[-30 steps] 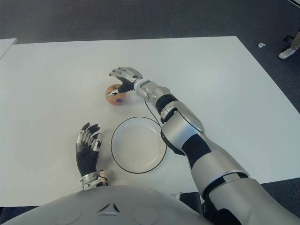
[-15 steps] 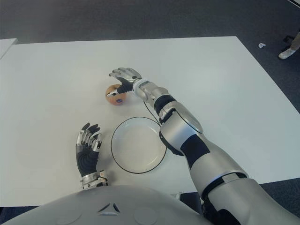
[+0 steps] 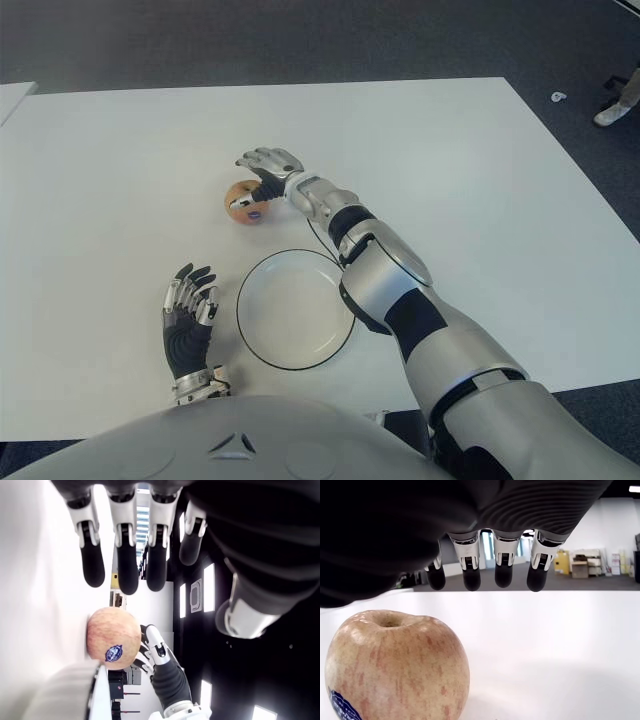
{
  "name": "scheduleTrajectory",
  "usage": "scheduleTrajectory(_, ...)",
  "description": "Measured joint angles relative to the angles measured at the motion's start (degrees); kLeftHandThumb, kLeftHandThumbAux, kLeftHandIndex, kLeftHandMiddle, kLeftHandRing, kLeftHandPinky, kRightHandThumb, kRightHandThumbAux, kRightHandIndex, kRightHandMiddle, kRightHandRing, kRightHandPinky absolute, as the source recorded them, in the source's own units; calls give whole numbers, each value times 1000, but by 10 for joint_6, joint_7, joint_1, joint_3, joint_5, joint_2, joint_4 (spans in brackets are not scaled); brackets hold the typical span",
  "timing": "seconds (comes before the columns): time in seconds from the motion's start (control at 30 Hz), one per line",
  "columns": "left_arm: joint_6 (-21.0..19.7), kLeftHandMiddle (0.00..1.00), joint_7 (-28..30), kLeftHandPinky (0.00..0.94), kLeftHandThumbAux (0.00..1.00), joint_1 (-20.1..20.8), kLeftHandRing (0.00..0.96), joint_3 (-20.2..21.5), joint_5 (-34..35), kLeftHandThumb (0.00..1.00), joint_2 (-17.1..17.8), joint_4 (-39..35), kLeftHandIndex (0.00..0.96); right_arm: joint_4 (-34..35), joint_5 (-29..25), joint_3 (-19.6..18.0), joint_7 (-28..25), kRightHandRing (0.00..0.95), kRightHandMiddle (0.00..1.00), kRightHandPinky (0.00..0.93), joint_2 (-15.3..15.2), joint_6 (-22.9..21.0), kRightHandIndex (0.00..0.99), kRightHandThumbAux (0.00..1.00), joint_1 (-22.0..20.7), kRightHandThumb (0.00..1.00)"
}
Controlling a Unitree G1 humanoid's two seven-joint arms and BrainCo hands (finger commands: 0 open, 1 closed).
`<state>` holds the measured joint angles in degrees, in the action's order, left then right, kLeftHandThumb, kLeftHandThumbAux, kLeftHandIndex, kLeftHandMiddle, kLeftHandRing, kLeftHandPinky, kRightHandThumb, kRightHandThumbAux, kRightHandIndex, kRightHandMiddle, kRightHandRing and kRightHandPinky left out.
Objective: Put the apples into the plate.
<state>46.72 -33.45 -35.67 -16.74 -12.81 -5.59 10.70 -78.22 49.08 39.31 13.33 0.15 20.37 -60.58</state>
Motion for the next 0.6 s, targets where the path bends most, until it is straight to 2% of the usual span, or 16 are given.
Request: scheduleTrajectory(0.6, 1, 298, -21, 358, 647, -4, 333, -2, -10, 458, 0, -4, 217, 0, 4, 10, 0, 0, 0, 0, -2, 0, 0, 253, 21, 301)
